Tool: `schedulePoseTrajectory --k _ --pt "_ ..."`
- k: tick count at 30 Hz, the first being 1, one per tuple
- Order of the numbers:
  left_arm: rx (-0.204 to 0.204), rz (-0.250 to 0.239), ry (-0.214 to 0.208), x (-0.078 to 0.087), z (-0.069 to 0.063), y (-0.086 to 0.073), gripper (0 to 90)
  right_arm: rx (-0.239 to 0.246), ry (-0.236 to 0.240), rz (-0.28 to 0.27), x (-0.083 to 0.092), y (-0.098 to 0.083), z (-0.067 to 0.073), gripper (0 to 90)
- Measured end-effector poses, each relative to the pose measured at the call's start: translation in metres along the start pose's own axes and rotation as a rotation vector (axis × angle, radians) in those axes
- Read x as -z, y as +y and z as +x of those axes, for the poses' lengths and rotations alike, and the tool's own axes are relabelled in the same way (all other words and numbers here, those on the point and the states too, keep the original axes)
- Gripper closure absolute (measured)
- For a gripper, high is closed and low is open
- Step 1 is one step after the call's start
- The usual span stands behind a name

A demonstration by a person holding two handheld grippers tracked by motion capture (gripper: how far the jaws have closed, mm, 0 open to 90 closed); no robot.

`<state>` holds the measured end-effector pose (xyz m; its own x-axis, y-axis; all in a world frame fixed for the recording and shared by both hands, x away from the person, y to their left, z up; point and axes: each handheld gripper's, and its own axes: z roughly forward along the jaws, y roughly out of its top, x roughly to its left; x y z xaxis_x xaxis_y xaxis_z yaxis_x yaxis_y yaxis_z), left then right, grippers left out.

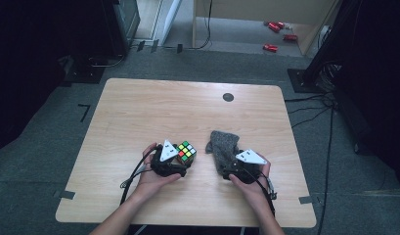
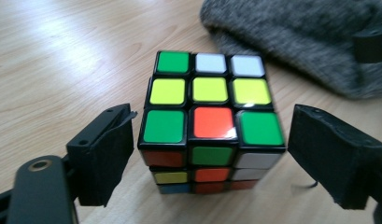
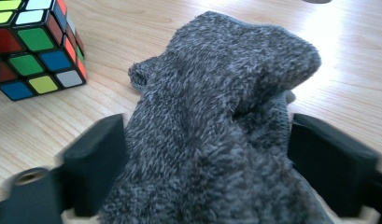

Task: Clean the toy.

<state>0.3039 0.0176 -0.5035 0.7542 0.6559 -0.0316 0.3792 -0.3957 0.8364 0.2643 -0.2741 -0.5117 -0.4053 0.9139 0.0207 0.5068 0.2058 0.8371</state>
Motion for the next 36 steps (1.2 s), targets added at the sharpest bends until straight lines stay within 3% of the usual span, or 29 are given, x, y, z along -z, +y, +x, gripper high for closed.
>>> schedulePoseTrajectory --k 3,7,10,14,17,26,36 --pt "0.021 -0.017 -0.008 0.013 0.003 0.004 14.4 -0.047 0.035 -0.008 0.007 0.005 -0.002 5.3" --pt "0.090 -0.038 -0.036 0.037 0.012 0.006 13.6 -0.090 0.053 -0.012 0.012 0.012 -0.005 1.8" --pt "0.127 -0.041 -0.039 0.049 0.018 0.004 11.6 -0.068 0.053 0.000 0.013 0.016 -0.008 0.8" --pt "0.174 -0.023 0.031 0.059 0.024 0.001 11.0 -0.034 0.031 0.032 0.019 0.022 -0.013 0.8" --pt "0.148 0.013 0.060 0.066 0.026 -0.005 11.0 -0.051 0.040 0.023 0.026 0.023 -0.020 0.8" --pt "0.184 0.042 0.077 0.091 0.042 -0.034 11.0 -0.060 0.028 0.034 0.044 0.010 -0.034 0.8" --pt "0.173 0.094 0.176 0.121 0.062 -0.064 11.1 -0.042 -0.017 0.066 0.066 -0.013 -0.054 0.8"
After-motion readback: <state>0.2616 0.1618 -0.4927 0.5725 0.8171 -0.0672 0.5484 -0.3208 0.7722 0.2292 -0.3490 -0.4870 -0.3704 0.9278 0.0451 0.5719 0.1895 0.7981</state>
